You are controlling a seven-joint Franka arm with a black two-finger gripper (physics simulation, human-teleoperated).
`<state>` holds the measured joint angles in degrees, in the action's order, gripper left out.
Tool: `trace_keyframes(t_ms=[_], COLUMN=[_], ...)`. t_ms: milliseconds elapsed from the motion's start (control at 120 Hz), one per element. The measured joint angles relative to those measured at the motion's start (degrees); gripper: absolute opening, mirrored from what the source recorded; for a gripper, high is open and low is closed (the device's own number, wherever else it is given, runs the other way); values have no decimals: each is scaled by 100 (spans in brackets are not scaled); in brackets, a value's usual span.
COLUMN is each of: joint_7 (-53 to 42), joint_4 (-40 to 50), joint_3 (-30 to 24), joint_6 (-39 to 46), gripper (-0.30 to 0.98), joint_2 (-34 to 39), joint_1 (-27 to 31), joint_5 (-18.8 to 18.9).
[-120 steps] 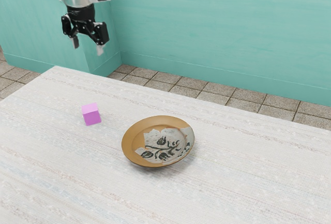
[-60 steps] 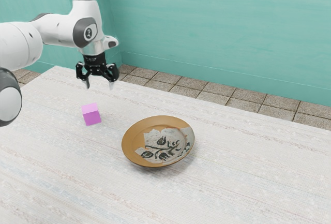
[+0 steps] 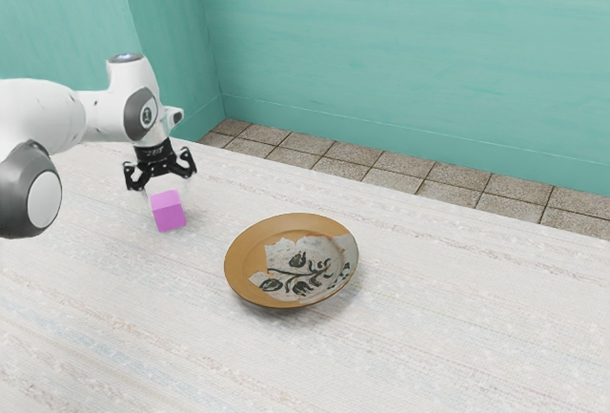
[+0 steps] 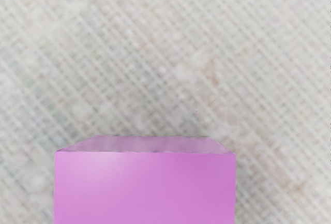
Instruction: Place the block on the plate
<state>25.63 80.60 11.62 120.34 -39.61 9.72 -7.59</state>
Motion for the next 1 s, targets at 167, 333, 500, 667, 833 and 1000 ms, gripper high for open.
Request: trace_keyframes(t_ms=[167, 333, 500, 667, 833, 1000], joint_7=[257, 451, 592, 694, 771, 831], joint_4=[-352, -360, -374, -508, -516, -509], joint_3=[8, 7, 96, 112, 108, 104], joint_6=[-55, -72, -66, -69, -84, -87], gripper=[69, 69, 69, 69, 66, 57], joint_2=[-308, -393, -462, -600, -599, -599], joint_1=[20, 25, 26, 61, 45, 14], joint_5=[40, 32, 3, -8, 3, -3])
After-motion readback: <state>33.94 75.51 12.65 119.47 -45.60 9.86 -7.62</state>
